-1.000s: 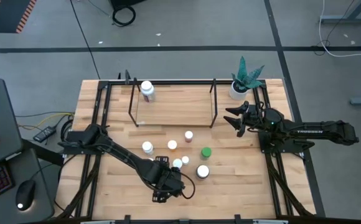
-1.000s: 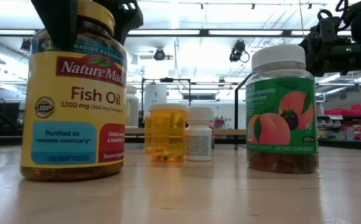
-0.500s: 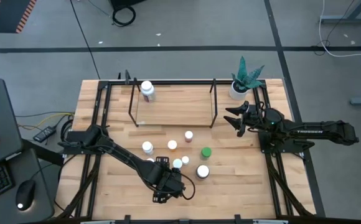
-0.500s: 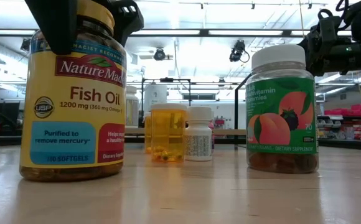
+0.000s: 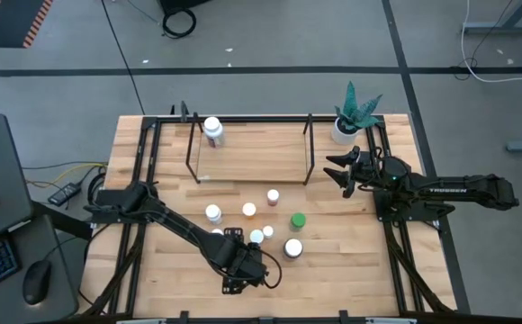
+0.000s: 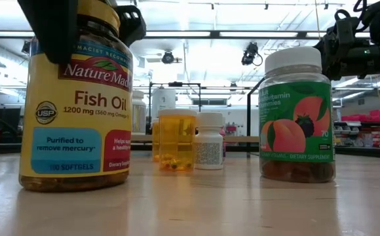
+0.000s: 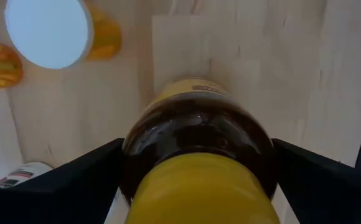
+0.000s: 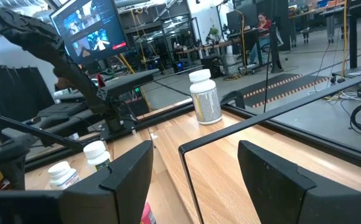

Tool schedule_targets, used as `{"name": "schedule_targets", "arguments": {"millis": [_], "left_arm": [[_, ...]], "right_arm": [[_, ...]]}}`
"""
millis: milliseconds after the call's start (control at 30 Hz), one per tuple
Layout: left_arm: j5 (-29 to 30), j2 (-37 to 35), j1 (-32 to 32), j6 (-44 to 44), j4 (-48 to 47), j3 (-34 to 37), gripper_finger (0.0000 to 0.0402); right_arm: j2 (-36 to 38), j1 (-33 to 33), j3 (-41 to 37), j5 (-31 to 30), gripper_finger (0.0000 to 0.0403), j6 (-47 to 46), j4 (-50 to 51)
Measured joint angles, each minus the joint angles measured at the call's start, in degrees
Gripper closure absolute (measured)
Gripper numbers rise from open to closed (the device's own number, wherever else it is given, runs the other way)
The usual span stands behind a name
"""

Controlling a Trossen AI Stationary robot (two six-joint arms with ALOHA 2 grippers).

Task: Pick and place medicine bottles onto shelf by color
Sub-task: Put the yellow pill bottle on the shelf

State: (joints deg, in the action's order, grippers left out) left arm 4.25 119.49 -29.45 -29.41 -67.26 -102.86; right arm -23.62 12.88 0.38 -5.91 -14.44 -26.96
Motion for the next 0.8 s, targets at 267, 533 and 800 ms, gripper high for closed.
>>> {"name": "schedule_targets", "arguments": {"millis": [267,533,800], "left_arm": [[0.0,0.4,0.0,0.5,0.4,0.0,0.0010],[0.0,0.4,0.0,1.6,0.7,0.0,0.0043],[-1.2,0.2,0.7,3.3,-0.1,-0.1,0.0060]], "right_arm": [[0.0,0.0,0.0,0.0,0.0160,0.0,0.0],[0.0,0.0,0.0,0.0,0.0160,0.0,0.0],[0.0,0.0,0.0,0.0,0.0160,0.0,0.0]]}}
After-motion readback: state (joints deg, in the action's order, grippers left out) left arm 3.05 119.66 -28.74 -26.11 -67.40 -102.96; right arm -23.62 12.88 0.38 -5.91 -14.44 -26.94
